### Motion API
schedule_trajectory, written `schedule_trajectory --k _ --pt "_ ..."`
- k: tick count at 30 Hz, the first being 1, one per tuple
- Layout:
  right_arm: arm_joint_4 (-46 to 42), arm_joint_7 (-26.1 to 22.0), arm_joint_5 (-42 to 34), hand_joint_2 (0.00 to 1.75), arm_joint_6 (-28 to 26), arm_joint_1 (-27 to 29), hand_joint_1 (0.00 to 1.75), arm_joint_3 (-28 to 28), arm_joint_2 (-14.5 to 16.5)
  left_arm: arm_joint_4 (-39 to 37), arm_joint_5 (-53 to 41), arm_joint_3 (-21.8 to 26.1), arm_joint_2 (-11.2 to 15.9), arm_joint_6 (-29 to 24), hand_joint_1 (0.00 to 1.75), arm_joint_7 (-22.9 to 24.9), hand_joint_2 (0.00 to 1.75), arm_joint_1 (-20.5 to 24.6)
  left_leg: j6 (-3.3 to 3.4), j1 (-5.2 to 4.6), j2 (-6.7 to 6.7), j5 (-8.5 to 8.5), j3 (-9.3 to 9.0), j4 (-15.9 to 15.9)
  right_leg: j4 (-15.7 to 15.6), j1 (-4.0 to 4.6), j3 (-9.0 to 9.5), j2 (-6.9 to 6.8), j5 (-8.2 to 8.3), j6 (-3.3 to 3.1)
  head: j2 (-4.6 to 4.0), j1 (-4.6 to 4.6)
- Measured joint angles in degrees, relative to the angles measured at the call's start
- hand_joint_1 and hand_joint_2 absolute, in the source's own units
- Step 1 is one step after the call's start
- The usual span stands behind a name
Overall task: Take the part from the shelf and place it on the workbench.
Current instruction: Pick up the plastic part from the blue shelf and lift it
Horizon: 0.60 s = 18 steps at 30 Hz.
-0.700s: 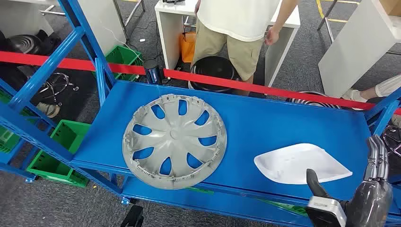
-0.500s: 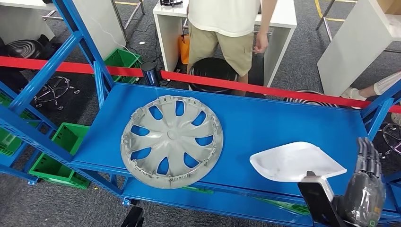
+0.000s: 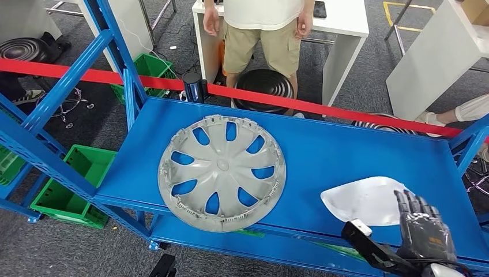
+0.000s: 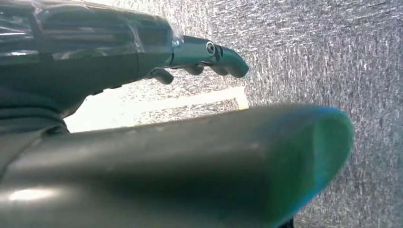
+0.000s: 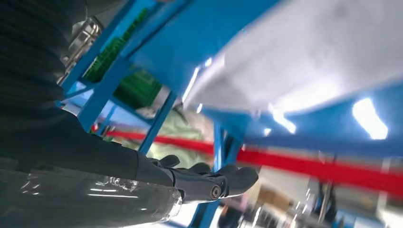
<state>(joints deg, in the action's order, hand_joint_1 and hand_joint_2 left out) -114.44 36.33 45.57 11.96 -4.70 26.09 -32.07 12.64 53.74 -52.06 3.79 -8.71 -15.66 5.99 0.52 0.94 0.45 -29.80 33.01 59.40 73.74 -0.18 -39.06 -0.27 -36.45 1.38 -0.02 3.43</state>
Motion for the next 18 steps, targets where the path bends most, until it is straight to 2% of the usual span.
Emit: schedule_trajectory --k 1,3,4,5,8,10,11,13,14,15,16,18 --pt "0.08 0.0 -1.12 1.75 1.13 -0.29 0.0 0.26 -0.16 -0.01 0.0 -0.07 0.0 0.01 0.0 0.01 0.0 0.03 0.02 -0.03 0.01 -0.01 -0.03 0.0 -1.83 0.02 0.78 0.01 1.68 -0.24 0.0 0.01" --pt "0.16 0.0 -2.62 1.75 3.02 -1.03 0.0 0.81 -0.55 -0.03 -0.01 -0.44 -0.06 0.03 0.0 0.0 0.0 0.17 -0.03 -0.12 0.0 -0.03 -0.05 -0.01 -9.09 0.17 4.07 0.2 5.77 -0.99 0.0 0.02" --pt "0.2 0.0 -2.91 1.75 3.67 -1.36 0.0 1.07 -0.73 -0.03 -0.02 -0.67 -0.12 0.04 0.0 -0.01 0.0 0.25 -0.15 -0.17 -0.01 -0.01 0.03 0.0 -12.25 0.3 5.47 0.31 6.96 -1.34 0.0 0.03" --pt "0.25 0.0 -2.99 1.75 4.18 -1.64 0.0 1.3 -0.9 -0.03 -0.02 -0.86 -0.2 0.05 0.0 -0.02 0.0 0.31 -0.35 -0.21 -0.02 0.06 0.18 0.0 -14.32 0.44 6.35 0.38 7.37 -1.63 0.0 0.02" --pt "0.38 0.0 -2.87 1.75 5.24 -2.01 0.0 1.89 -1.22 -0.03 -0.08 -1.04 -0.37 0.13 0.0 -0.06 0.0 0.31 -1.3 -0.17 0.0 0.2 0.47 -0.1 -15.84 0.5 6.65 0.3 7.2 -2.17 0.0 -0.01" --pt "0.5 0.0 -2.84 1.75 5.93 -2.13 0.0 2.13 -1.28 -0.03 -0.13 -1.11 -0.4 0.16 0.0 -0.1 0.0 0.33 -1.8 -0.23 -0.16 -1.35 1.21 1.71 -16.72 0.27 6.97 0.1 7.71 -2.6 0.0 0.1" --pt "0.63 0.0 -2.81 1.75 6.35 -2.16 0.0 2.19 -1.27 -0.03 -0.18 -1.17 -0.4 0.17 0.0 -0.12 0.0 0.33 -1.92 -0.26 -0.3 -2.97 2.34 4.23 -17.03 0.17 7.12 -0.02 7.92 -2.77 0.0 0.17" --pt "1.02 0.0 -2.61 1.75 7.36 -2.14 0.0 2.36 -1.26 -0.03 -0.38 -1.32 -0.42 0.24 0.0 -0.12 0.0 0.26 -2.04 -0.32 -0.52 -6.35 5.69 11.27 -17.1 0.28 7.12 -0.11 7.96 -2.93 0.0 0.25" --pt "1.3 0.0 -2.52 1.75 7.83 -2.1 0.0 2.47 -1.25 -0.03 -0.51 -1.37 -0.44 0.28 0.0 -0.1 0.0 0.21 -2.09 -0.33 -0.54 -7.07 6.98 13.88 -17.07 0.33 7.13 -0.15 7.95 -2.95 0.0 0.24" --pt "1.65 0.0 -2.48 1.75 8.11 -2.11 0.0 2.61 -1.25 -0.03 -0.64 -1.41 -0.45 0.32 0.0 -0.09 0.0 0.18 -2.1 -0.35 -0.54 -6.68 7.42 14.7 -17.02 0.37 7.15 -0.17 7.92 -2.97 0.0 0.23" --pt "2.08 0.0 -2.51 1.75 8.07 -2.18 0.0 2.79 -1.24 -0.03 -0.78 -1.44 -0.45 0.34 0.0 -0.07 0.0 0.17 -2.05 -0.36 -0.51 -5.18 6.76 13.29 -16.92 0.39 7.17 -0.17 7.87 -2.97 0.0 0.24" --pt "3.03 0.0 -2.38 1.75 6.73 -2.43 0.0 3.17 -1.24 -0.03 -1.03 -1.61 -0.42 0.38 0.0 -0.06 0.0 0.23 -1.76 -0.41 -0.42 -1.2 3.34 6.41 -16.55 0.38 7.18 -0.13 7.62 -2.78 0.0 0.25"
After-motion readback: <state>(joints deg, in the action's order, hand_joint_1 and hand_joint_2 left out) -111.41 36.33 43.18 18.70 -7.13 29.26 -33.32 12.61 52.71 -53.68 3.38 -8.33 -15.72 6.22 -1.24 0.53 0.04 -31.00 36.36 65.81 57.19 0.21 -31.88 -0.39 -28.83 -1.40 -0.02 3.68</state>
